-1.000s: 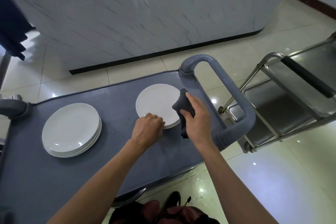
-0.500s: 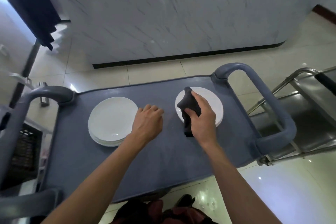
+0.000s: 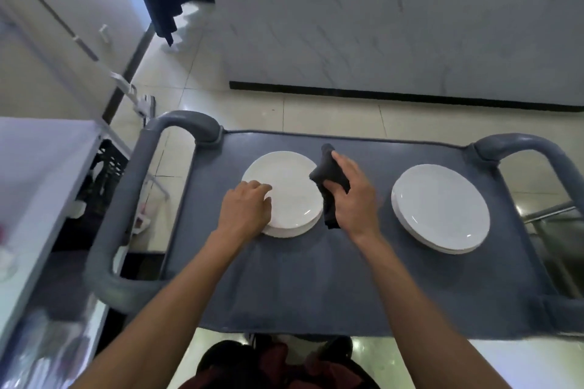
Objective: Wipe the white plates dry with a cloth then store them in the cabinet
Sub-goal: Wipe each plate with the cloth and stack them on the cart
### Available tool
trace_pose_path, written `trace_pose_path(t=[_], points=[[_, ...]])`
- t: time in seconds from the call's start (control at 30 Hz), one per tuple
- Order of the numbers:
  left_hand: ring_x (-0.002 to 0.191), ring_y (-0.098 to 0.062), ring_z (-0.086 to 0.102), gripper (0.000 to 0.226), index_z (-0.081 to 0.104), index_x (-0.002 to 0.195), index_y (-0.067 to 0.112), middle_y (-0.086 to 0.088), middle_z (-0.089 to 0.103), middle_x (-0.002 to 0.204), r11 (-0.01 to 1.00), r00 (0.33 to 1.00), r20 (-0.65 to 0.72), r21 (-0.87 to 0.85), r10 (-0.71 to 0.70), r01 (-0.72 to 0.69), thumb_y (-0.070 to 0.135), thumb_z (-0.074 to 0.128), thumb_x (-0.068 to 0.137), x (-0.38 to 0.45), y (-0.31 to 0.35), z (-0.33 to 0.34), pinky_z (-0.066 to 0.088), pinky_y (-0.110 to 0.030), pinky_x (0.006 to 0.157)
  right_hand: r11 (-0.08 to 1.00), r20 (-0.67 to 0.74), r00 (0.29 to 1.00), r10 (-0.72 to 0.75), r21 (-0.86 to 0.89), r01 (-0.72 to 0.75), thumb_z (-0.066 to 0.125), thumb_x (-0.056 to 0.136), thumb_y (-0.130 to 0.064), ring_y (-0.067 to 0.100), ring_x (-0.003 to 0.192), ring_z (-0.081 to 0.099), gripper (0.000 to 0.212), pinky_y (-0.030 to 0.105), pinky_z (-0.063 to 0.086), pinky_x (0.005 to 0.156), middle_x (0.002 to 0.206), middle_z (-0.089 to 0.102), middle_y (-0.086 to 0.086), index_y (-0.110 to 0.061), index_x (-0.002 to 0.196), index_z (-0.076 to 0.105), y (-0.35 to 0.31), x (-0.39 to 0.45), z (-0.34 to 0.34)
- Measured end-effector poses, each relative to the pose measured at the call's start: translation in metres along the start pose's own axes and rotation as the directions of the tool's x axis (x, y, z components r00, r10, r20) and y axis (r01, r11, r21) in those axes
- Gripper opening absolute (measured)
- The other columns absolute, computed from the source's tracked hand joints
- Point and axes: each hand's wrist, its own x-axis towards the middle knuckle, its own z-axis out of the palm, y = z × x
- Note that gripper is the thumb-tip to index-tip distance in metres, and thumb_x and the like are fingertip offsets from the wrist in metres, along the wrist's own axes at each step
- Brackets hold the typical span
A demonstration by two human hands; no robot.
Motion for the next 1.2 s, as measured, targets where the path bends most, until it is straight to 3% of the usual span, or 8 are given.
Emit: trace_pose_path(t=[0.1,0.17,0.3,0.47,0.6,0.77,0.97,1.2], points=[[0.124,-0.026,0.055,0.036,0.065,0.132,0.021,-0.001,0.064,0.133,0.975,0.986,-0.017,-0.154,-0.164,0.159,0.028,0.055,0.098,0.003,-0.024,-0.005,0.043,-0.038,0.101,0.995,0.041,0.997,-0.072,-0.068,0.075,0.068,0.088,-0.002,0.017,0.125,0.053,0.056,0.021,0.039,0.106,0.14,0.056,0.0,-0.017,0.141,0.055,-0.006,0.015,0.025],[0.12,-0.025,0.058,0.034,0.068,0.128,0.022,0.0,0.067,0.129,0.94,0.964,0.007,-0.224,-0.264,0.259,0.028,0.056,0.096,0.007,-0.037,-0.008,0.045,-0.038,0.098,0.978,0.081,0.989,-0.127,-0.159,0.139,0.068,0.088,-0.005,0.025,0.125,0.053,0.057,0.033,0.042,0.106,0.142,0.054,0.003,-0.019,0.142,0.054,-0.006,0.024,0.045],[0.092,-0.028,0.063,0.018,0.071,0.092,0.018,-0.001,0.07,0.095,0.894,0.939,0.03,-0.296,-0.344,0.337,0.027,0.056,0.09,0.013,-0.05,-0.007,0.051,-0.037,0.075,0.914,0.191,0.964,-0.185,-0.327,0.24,0.069,0.087,-0.009,0.037,0.115,0.056,0.056,0.052,0.048,0.097,0.141,0.054,0.009,-0.019,0.141,0.056,0.005,0.028,0.085],[0.098,-0.025,0.064,0.019,0.074,0.103,0.016,-0.002,0.072,0.104,0.875,0.935,0.038,-0.339,-0.354,0.345,0.026,0.063,0.09,0.019,-0.055,0.002,0.044,-0.03,0.076,0.855,0.252,0.952,-0.175,-0.441,0.274,0.075,0.083,-0.01,0.038,0.1,0.06,0.058,0.052,0.052,0.086,0.138,0.058,0.01,-0.02,0.138,0.058,0.016,0.014,0.115],[0.101,-0.022,0.065,0.024,0.073,0.109,0.021,0.002,0.073,0.107,0.843,0.921,0.049,-0.387,-0.387,0.374,0.029,0.068,0.087,0.023,-0.06,0.007,0.042,-0.027,0.077,0.795,0.267,0.953,-0.146,-0.541,0.273,0.08,0.08,-0.016,0.037,0.113,0.06,0.057,0.051,0.048,0.091,0.141,0.057,0.012,-0.019,0.134,0.062,0.023,0.007,0.126],[0.097,-0.02,0.065,0.026,0.072,0.107,0.022,0.005,0.072,0.103,0.835,0.91,0.045,-0.381,-0.413,0.397,0.036,0.073,0.085,0.027,-0.061,0.011,0.042,-0.027,0.076,0.764,0.295,0.954,-0.054,-0.604,0.229,0.064,0.093,-0.026,0.034,0.139,0.043,0.053,0.051,0.036,0.107,0.152,0.046,0.013,-0.019,0.144,0.051,0.038,-0.001,0.127],[0.098,-0.024,0.064,0.028,0.07,0.108,0.02,-0.001,0.067,0.105,0.866,0.92,-0.007,-0.341,-0.392,0.366,0.034,0.075,0.085,0.033,-0.059,0.017,0.052,-0.037,0.084,0.756,0.298,0.954,-0.043,-0.614,0.226,0.063,0.094,-0.027,0.03,0.141,0.041,0.052,0.048,0.036,0.108,0.151,0.047,0.011,-0.02,0.144,0.05,0.04,-0.001,0.129],[0.094,-0.022,0.065,0.027,0.068,0.098,0.02,0.001,0.068,0.099,0.791,0.876,0.066,-0.402,-0.477,0.461,0.031,0.079,0.076,0.042,-0.052,0.017,0.053,-0.038,0.085,0.766,0.293,0.956,-0.029,-0.608,0.21,0.063,0.094,-0.027,0.03,0.142,0.04,0.052,0.049,0.035,0.109,0.152,0.046,0.009,-0.02,0.144,0.05,0.042,-0.003,0.132]])
